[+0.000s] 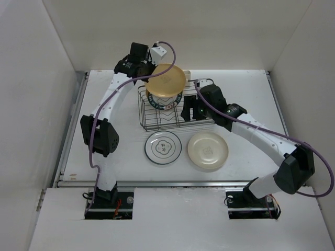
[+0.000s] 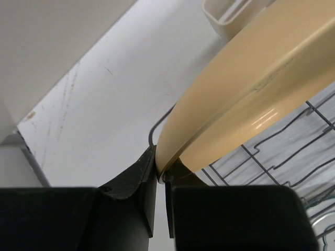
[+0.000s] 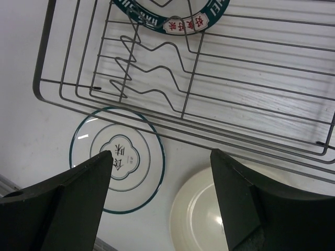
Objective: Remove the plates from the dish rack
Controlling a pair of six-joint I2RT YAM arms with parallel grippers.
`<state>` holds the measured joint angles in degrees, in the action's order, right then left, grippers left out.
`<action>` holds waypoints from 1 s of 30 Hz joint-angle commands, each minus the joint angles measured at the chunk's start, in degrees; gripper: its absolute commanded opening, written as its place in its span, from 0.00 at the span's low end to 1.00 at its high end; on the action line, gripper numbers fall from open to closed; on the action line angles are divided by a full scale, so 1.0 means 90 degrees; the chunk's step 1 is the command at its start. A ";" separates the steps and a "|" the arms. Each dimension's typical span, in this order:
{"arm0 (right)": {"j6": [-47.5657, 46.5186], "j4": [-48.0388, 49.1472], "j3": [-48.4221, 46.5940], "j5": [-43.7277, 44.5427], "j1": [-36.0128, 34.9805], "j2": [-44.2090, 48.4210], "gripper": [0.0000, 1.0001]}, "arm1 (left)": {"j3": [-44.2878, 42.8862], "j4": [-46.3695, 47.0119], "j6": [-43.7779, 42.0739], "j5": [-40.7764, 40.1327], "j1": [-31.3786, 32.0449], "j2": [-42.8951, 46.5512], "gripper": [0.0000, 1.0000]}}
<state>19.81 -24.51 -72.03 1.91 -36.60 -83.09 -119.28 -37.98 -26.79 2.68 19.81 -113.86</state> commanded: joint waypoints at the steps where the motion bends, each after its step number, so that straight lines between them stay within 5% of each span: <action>1: 0.0162 0.0399 -0.0014 0.0334 0.0004 0.0062 0.81 | -0.0125 0.0655 -0.0265 -0.0199 0.0045 0.0503 0.00; 8: 0.0162 0.0516 -0.0073 0.0666 0.0140 0.0316 0.84 | -0.0729 -0.0115 0.0095 0.0160 0.0045 0.0562 0.00; 16: 0.0259 0.0750 0.0053 0.1360 0.0765 0.1194 0.96 | -0.1649 -0.2263 0.0613 0.2764 0.0045 0.0562 0.00; 26: -0.0522 0.1161 0.0503 -0.0787 0.0824 0.1538 0.96 | -0.1229 -0.3827 0.0418 0.3775 0.0220 0.0171 0.00; 29: -0.0435 0.1161 0.0503 -0.1023 0.0824 0.1303 0.84 | -0.1229 -0.3886 0.0418 0.3852 0.0299 0.0035 0.00; 30: -0.0434 0.1161 0.0503 -0.1023 0.0824 0.1244 0.68 | -0.1229 -0.3886 0.0418 0.3930 0.0299 0.0034 0.00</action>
<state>15.97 -17.04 -67.64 -3.40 -28.95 -70.65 -130.10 -70.46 -23.07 33.21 22.15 -114.02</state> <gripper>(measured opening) 0.746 0.054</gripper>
